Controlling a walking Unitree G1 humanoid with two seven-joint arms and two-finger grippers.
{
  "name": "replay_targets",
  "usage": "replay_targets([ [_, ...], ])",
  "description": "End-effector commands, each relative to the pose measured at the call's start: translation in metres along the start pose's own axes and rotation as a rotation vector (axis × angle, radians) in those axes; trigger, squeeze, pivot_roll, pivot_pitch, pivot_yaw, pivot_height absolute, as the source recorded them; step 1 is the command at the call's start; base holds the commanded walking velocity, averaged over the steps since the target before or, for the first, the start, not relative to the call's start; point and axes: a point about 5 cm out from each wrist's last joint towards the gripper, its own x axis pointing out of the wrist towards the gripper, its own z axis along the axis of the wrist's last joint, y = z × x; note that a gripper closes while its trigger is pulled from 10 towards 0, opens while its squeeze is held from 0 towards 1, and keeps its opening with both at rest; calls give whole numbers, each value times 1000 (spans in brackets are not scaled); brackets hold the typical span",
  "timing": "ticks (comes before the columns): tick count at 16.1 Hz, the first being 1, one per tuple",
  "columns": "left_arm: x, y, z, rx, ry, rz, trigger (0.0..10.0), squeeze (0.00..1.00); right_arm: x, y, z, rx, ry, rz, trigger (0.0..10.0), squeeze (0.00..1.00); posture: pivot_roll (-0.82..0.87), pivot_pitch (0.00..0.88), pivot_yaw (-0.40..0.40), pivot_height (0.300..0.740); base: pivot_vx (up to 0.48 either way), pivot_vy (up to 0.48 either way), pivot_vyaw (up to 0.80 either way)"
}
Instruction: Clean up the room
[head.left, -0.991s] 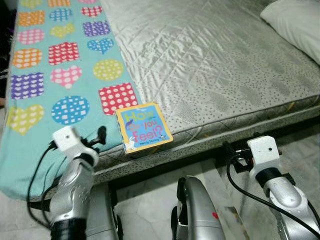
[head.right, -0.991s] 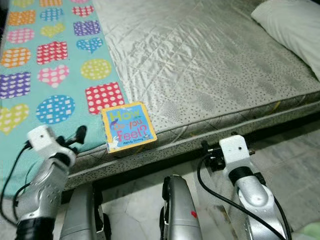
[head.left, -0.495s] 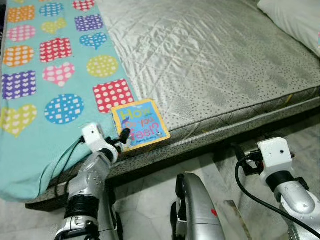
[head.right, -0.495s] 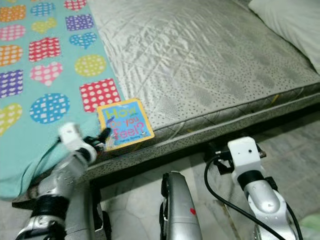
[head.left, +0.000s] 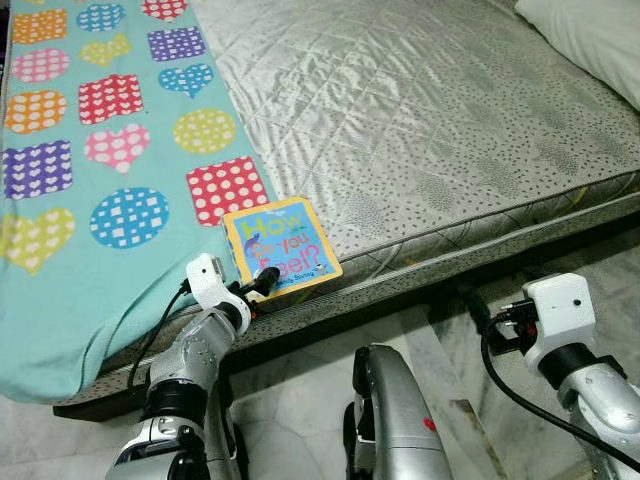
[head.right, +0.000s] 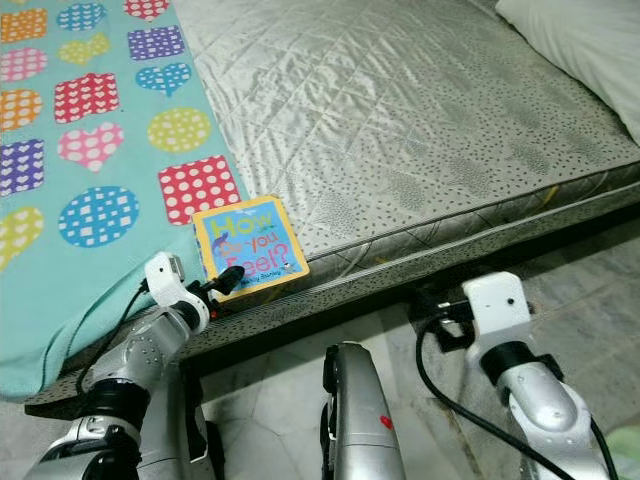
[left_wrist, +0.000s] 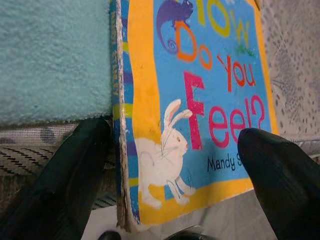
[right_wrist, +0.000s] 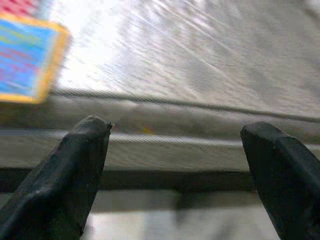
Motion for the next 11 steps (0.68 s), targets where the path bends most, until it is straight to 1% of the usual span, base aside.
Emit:
replay_targets([
  [1, 0, 5, -21, -42, 84, 7, 10000, 0, -4, 5, 1, 42, 9, 51, 10000, 0, -275, 252, -28, 545, 0, 0, 0],
  [2, 0, 8, -20, -68, 90, -7, 10000, 0, -5, 12, 5, 108, 13, 114, 10000, 0, -281, 249, -25, 545, 0, 0, 0],
  [4, 1, 9, -17, -96, 86, -31, 10000, 0, -6, 16, 6, 173, 23, 172, 10000, 0, -282, 246, -23, 545, 0, 0, 0],
  [5, 1, 10, -14, -113, 75, -52, 10000, 0, -8, 20, 8, 215, 34, 236, 10000, 0, -286, 241, -19, 545, 0, 0, 0],
  [6, 1, 10, -14, -113, 75, -52, 10000, 0, -8, 20, 8, 215, 34, 236, 10000, 0, -286, 241, -19, 545, 0, 0, 0],
  [9, 3, 9, -8, -138, 60, -75, 10000, 0, -13, 27, 14, 269, 40, 341, 10000, 0, -297, 232, -16, 545, 0, 0, 0],
  [10, 5, 4, -5, -154, 60, -134, 10000, 0, -16, 32, 19, 321, 47, 409, 10000, 0, -302, 225, -14, 545, 0, 0, 0],
  [11, 6, 1, -5, -156, 65, -170, 10000, 0, -17, 33, 21, 347, 51, 434, 10000, 0, -305, 222, -13, 545, 0, 0, 0],
])
